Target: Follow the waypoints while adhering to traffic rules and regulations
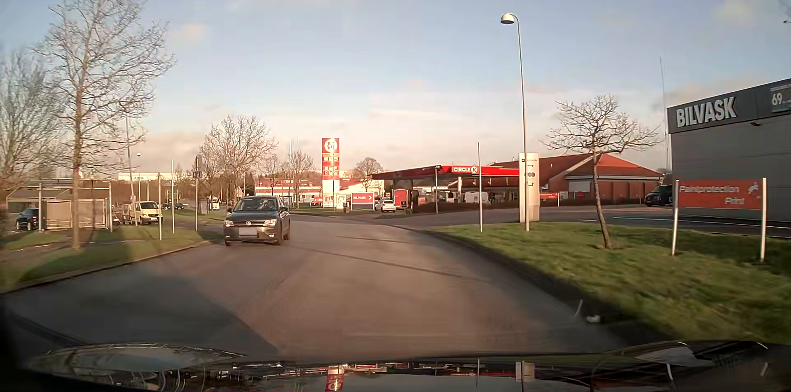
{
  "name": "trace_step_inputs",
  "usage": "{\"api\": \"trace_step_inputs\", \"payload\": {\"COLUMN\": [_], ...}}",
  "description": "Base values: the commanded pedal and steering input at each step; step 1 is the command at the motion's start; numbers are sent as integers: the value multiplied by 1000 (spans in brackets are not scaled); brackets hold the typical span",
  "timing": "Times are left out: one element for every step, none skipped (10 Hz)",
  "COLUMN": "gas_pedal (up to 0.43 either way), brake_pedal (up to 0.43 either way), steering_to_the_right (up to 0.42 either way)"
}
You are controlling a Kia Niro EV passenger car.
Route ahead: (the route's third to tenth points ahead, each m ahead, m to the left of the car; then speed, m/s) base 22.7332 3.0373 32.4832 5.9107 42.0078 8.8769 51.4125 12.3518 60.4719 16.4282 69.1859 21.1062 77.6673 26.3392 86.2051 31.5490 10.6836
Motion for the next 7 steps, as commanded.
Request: {"api": "trace_step_inputs", "payload": {"gas_pedal": [268,248,228,220,220,209,197], "brake_pedal": [0,0,0,0,0,0,0], "steering_to_the_right": [-26,-29,-31,-34,-36,-38,-38]}}
